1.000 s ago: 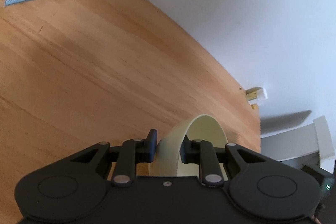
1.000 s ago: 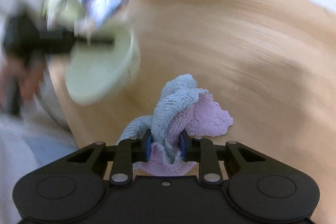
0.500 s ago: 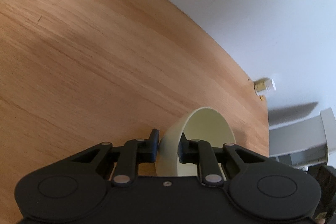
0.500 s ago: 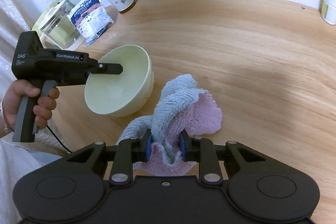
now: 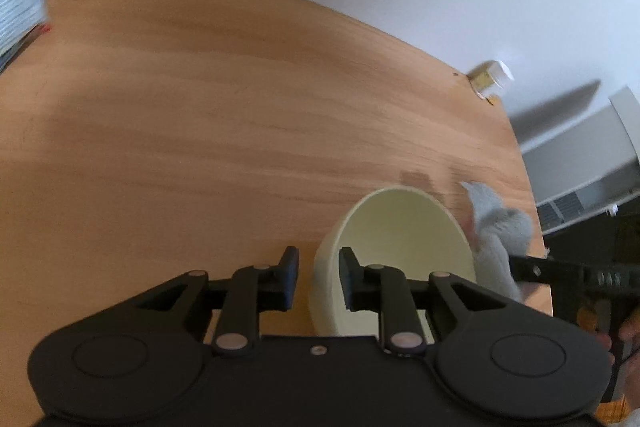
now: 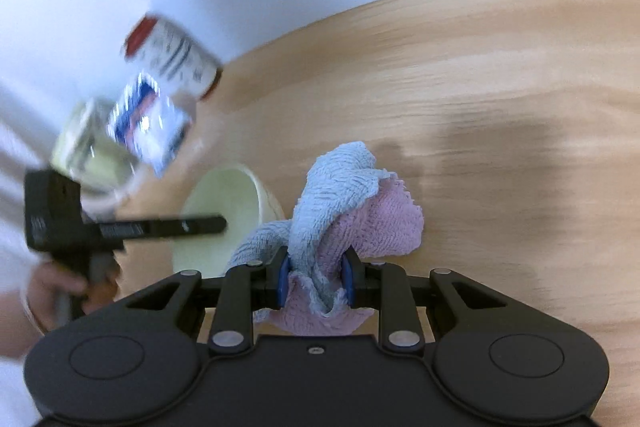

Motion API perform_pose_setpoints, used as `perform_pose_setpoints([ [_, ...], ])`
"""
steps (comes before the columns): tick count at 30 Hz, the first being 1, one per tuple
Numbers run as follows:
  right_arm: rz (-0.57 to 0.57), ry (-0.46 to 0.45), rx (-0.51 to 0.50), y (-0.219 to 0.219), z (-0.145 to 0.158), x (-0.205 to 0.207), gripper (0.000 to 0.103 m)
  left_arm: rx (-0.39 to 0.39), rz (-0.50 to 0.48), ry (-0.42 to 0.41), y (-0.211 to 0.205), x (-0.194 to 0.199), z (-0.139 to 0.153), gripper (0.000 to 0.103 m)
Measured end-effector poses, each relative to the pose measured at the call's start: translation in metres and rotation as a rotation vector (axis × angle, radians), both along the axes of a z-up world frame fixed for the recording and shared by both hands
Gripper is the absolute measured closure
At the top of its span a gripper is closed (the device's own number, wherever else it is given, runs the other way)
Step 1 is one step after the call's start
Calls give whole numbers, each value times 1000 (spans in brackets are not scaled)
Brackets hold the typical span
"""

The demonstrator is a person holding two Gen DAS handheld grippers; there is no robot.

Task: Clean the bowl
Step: 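Hold the bowl with the left tool while the right tool wipes its outer side with the cloth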

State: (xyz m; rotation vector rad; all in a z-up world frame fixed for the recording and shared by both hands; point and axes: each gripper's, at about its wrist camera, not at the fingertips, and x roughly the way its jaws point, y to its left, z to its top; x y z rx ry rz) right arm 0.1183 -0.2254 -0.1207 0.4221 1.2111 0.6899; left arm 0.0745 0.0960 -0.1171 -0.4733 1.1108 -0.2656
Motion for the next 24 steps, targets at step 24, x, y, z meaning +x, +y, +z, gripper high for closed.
perform_pose_setpoints([
  [24,-261,442,333,29,-74,51,74,149,-264,4,-38,-13,-21,88],
])
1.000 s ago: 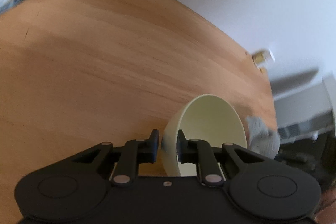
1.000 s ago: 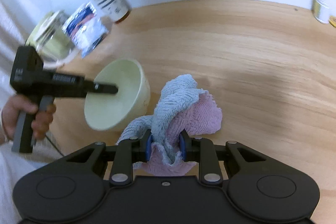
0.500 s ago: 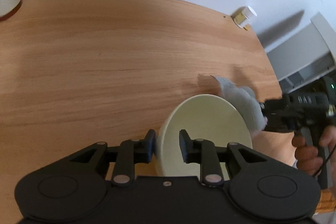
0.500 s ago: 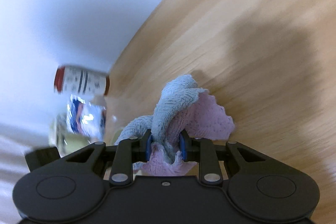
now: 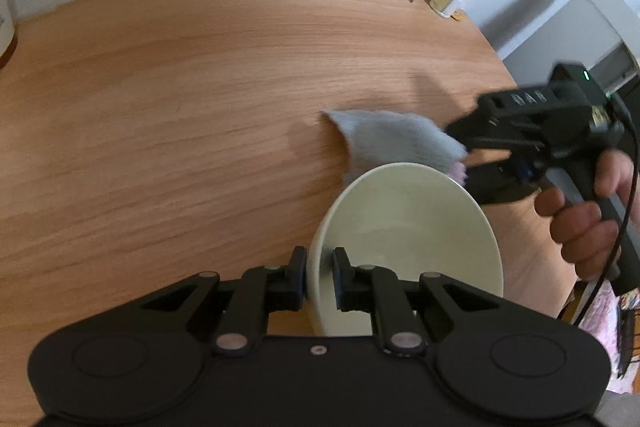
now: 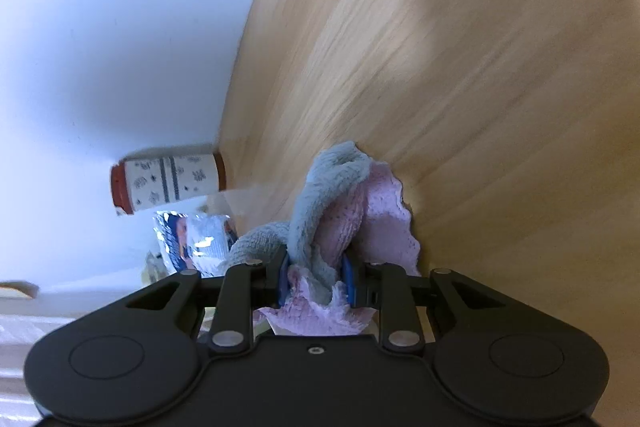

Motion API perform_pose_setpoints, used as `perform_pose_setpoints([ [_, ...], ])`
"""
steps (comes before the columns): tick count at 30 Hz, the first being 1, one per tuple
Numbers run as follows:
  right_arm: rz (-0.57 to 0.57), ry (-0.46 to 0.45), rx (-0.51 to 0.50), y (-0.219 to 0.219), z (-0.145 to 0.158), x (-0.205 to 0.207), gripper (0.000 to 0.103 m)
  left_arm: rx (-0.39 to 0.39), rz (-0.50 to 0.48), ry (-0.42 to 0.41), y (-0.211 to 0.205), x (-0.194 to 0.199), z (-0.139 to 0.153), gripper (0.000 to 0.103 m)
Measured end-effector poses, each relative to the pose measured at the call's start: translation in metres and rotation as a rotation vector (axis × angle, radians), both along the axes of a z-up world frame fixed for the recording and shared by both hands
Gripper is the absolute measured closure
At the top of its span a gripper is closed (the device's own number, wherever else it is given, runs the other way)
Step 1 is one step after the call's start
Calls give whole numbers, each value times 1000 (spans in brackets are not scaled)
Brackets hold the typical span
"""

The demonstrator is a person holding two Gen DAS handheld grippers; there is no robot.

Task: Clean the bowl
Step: 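Hold the bowl with the left tool while the right tool wipes its outer side with the cloth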

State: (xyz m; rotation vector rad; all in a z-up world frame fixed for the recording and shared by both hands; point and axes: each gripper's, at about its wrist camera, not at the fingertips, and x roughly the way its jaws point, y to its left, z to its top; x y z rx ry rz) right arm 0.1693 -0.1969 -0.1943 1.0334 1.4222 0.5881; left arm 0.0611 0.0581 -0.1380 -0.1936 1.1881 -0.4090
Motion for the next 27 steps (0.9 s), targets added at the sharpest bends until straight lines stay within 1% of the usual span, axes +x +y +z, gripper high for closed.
perform_pose_setpoints([
  [5,83,-40,-78,28,11,14,74,-8,40,8,2,-4,1,88],
  [9,89,-44,-90,21,12,14,74,-29,99,24,7,-6,2,87],
  [15,3,-30,-75,-16,12,2,74,-46,145,66,7,3,2,86],
  [18,-46,-26,-69,-38,14,-10,74,-44,158,76,3,7,0,84],
  [20,-92,-8,-55,-55,14,-27,74,-44,162,79,-1,9,-1,83],
  [21,-97,-7,-53,-58,15,-26,74,-45,166,83,-3,10,-2,83],
  [26,-129,31,-31,-68,7,-71,74,-46,172,89,-12,19,-6,83],
  [27,-131,36,-28,-67,6,-75,74,-46,173,89,-12,19,-6,83],
])
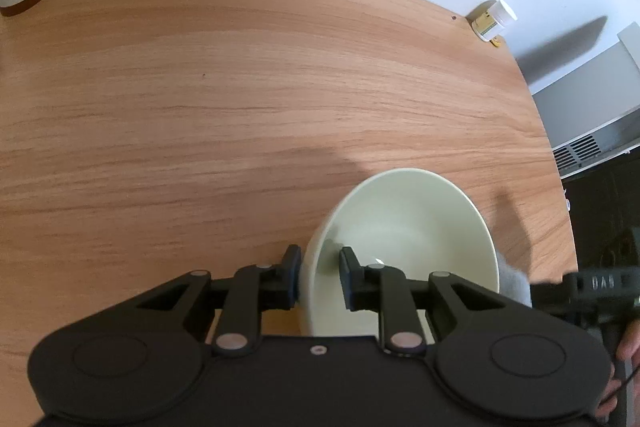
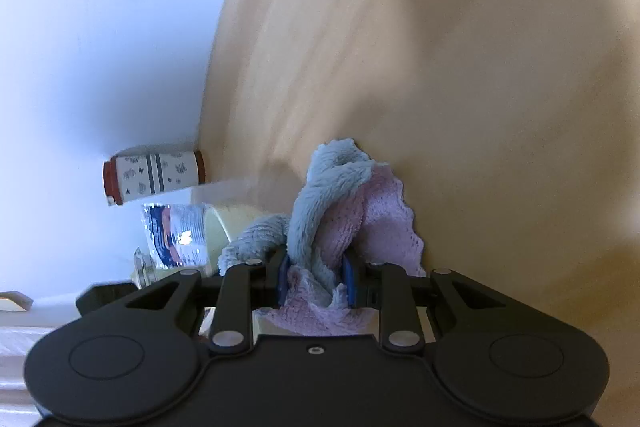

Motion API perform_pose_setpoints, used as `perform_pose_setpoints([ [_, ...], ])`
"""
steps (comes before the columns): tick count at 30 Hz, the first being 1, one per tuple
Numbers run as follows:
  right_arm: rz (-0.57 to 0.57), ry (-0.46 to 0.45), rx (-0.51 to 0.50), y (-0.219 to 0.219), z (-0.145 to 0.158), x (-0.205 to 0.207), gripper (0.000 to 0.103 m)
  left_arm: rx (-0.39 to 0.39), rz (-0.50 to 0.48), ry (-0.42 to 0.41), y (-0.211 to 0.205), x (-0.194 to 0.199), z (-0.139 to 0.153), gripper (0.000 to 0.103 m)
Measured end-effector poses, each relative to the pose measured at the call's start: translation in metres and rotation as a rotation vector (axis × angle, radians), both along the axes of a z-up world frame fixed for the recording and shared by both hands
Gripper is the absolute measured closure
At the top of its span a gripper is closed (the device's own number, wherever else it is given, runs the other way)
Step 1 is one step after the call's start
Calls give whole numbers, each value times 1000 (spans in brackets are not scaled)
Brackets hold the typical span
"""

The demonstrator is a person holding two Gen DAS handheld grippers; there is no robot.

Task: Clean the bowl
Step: 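Hold the bowl with the left tool while the right tool wipes its outer side with the cloth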

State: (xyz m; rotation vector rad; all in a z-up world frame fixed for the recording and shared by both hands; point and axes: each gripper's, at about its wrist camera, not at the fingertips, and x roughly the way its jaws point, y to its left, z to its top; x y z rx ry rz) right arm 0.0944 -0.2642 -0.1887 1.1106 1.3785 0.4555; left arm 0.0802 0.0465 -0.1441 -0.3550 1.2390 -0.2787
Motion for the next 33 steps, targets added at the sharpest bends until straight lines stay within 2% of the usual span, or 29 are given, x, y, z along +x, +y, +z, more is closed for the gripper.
perform_pose_setpoints([
  [6,-64,22,23,0,-9,-8,74,-6,-16,3,4,-5,0,86],
  [11,-47,-9,-14,1,-6,14,74,5,-44,1,2,-8,1,85],
  [17,-28,-31,-26,13,-6,41,74,-5,-21,54,1,-10,2,81],
  [21,31,-48,-37,26,-3,55,74,-13,-9,99,-1,-12,1,76],
  [28,211,-61,-78,63,1,70,73,19,-44,133,4,-18,6,72],
  [30,267,-68,-79,72,1,75,73,34,-41,136,10,-20,9,67],
  [33,293,-63,-73,76,0,78,73,57,-46,123,20,-19,16,65],
])
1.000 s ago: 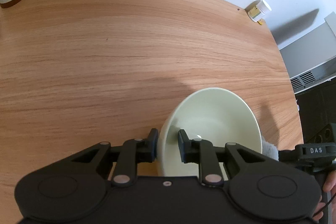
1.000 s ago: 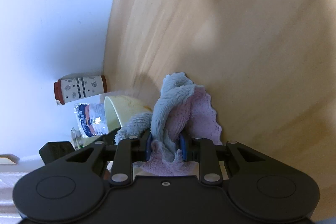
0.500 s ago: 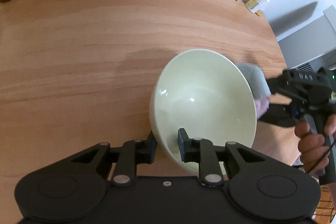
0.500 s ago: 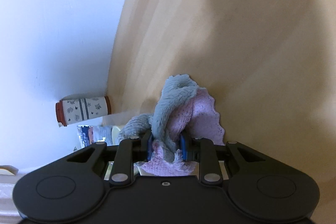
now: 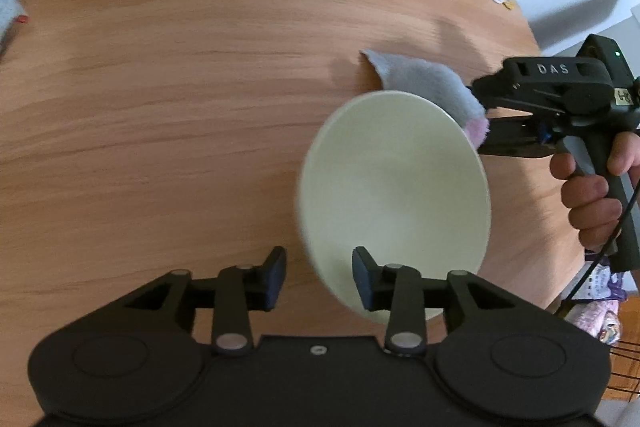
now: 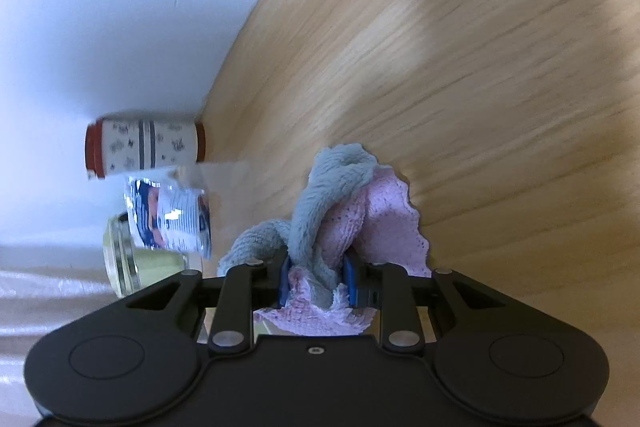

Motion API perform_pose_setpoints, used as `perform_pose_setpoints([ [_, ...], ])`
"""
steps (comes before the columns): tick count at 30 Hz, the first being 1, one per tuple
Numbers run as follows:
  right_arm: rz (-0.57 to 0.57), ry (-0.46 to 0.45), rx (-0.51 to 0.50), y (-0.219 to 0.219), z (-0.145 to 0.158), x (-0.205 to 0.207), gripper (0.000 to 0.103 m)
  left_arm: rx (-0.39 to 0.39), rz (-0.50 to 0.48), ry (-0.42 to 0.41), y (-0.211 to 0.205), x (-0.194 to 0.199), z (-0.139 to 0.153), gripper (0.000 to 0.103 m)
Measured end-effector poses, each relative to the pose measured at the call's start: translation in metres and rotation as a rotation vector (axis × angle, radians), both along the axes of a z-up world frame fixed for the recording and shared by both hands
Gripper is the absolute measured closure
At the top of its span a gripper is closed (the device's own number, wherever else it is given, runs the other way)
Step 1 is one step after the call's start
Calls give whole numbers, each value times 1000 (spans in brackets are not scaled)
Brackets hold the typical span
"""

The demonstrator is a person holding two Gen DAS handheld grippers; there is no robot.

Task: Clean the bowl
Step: 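Hold the bowl with the left tool while the right tool wipes its outer side with the cloth, then rotate the bowl with the left tool while the right tool keeps wiping with the cloth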

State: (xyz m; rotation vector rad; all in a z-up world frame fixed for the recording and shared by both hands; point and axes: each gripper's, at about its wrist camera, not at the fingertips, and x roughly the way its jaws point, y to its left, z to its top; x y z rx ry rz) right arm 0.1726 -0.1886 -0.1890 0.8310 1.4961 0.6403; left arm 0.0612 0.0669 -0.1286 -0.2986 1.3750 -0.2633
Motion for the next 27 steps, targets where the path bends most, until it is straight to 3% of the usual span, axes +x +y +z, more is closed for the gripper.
perform_pose_setpoints([
  [5,26,7,5,0,1,2,72,36,-23,-30,7,16,4,65],
  [10,38,8,3,0,6,4,72,69,-123,-94,-6,34,6,65],
  [17,30,12,12,0,8,2,72,99,-243,-118,-30,44,3,78],
  [27,44,6,8,0,10,1,72,95,-273,-167,-34,45,4,78],
])
